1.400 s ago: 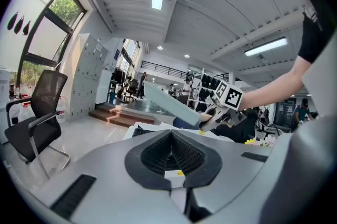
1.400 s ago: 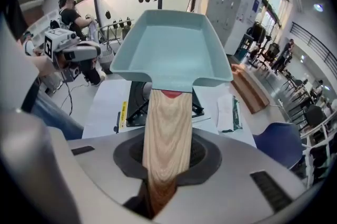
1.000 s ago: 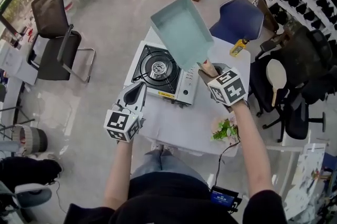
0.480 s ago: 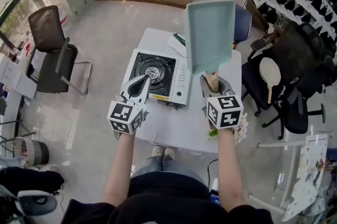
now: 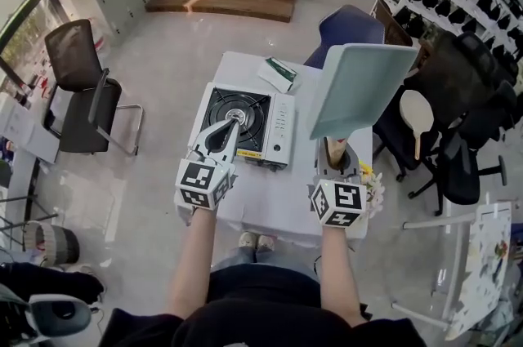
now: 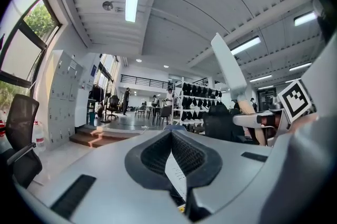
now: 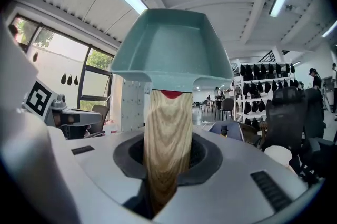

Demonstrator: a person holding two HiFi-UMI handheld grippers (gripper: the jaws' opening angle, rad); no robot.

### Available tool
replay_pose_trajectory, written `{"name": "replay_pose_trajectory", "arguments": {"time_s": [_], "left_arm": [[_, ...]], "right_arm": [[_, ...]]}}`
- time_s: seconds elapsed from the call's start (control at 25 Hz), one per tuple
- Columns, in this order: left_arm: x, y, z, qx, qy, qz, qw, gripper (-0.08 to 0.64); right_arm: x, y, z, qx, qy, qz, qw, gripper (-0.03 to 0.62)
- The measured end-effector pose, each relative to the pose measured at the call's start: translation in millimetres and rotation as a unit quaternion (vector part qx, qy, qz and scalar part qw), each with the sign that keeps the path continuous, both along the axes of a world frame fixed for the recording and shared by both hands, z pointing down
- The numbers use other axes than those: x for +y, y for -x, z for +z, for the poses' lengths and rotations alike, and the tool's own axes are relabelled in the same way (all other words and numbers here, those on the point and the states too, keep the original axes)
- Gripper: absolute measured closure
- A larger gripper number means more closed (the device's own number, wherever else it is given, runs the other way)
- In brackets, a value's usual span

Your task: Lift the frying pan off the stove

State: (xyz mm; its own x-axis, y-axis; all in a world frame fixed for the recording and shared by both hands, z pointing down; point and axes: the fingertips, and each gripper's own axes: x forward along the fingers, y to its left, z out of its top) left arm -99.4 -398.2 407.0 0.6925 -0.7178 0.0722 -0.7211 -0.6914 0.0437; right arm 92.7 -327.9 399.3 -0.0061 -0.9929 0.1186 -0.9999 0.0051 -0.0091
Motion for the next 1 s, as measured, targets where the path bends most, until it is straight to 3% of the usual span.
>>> {"name": "replay_pose_trajectory", "arguments": {"time_s": [0.44,1.0], "left_arm": [[16.3,-8.9,1.0,-0.005,-0.009,0.010,0.9999,0.541],[22.8,-8.3,1.0,-0.005,-0.008,0.010,0.9999,0.541]], "right_arm": [[20.7,-12.6,12.8,-0.003,-0.015,0.035,0.999,0.517],[22.5,-12.8,14.7,0.007,-0.009,0.032,0.999,0.517]]}}
